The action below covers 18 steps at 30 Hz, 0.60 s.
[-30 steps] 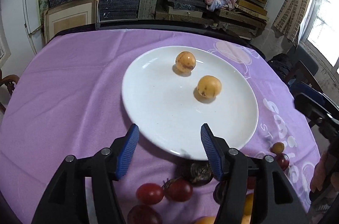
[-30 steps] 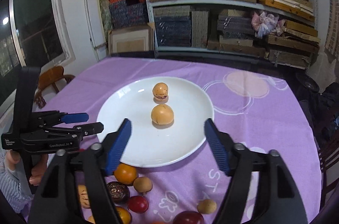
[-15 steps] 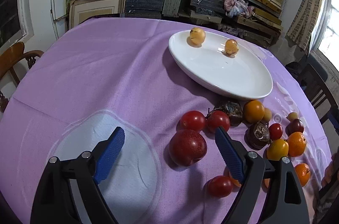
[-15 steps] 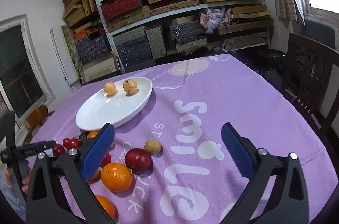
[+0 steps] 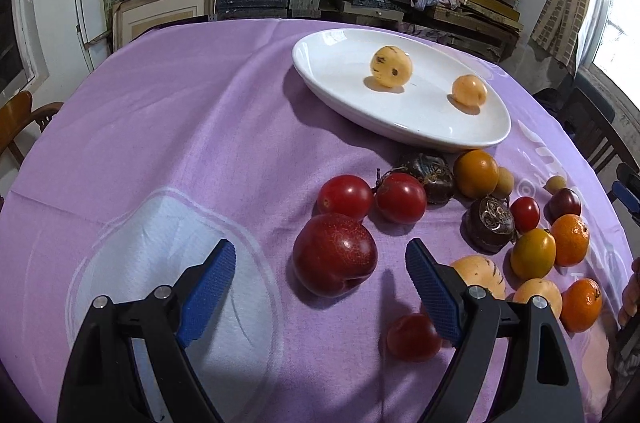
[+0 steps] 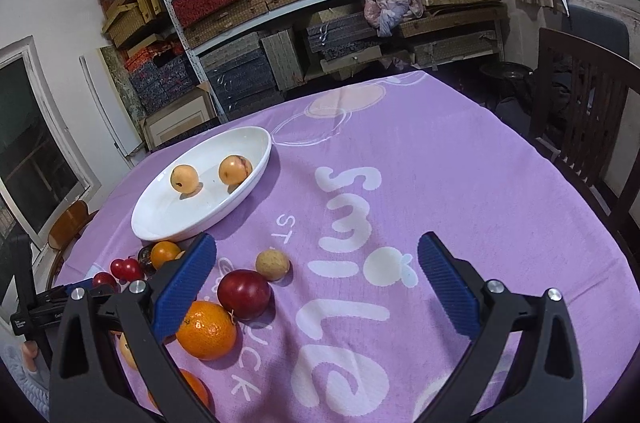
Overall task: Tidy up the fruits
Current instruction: 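Withdraw both grippers from the dish toward the red plums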
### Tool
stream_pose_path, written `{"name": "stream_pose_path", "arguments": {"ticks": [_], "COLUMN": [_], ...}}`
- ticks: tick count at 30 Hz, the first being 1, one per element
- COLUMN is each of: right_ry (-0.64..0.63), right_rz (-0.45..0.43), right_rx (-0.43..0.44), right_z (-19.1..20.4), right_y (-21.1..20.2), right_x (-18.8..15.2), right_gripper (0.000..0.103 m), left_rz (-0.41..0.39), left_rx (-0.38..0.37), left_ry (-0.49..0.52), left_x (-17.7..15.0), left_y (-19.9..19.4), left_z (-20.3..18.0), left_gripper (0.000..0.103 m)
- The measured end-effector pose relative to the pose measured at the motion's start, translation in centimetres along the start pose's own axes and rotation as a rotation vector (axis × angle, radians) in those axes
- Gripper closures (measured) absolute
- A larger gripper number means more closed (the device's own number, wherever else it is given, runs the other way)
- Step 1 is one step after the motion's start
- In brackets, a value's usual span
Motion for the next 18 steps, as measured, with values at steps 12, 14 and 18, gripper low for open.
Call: {"name": "stream_pose_path", "arguments": {"ticks": [12, 14, 18], "right_ry": [-0.010, -0.029, -0.071], "right_rz": [0.024, 0.028, 0.040], "right_rx": [0.013, 0.022, 0.042], "right_z": [0.4, 0.9, 1.8], "right_y": [0.3, 0.4, 0.5], "right_x": [-0.5, -0.6, -1.0], "right_gripper": [0.004, 0.004, 0.004], "left_rz": [0.005, 0.003, -0.003], "left_rx": [-0.010, -0.018, -0.028], "left_ry": [-0.008, -0.002, 0.010], "left_x": [-0.1, -0.1, 0.0], "left_y": [0.4, 0.4, 0.4], "left_z": [0.4, 0.3, 0.1], "left_gripper": [0.044, 0.050, 0.058]}}
Point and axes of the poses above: each gripper's, at about its wrist camera, not at the fingertips, and y roughly the way its jaws point, z to its left, x to its top, the point moved 8 cm from there along y, roughly the way its jaws point, and after that the axes turned 9 degrees about -z, right-handed, at the moved point
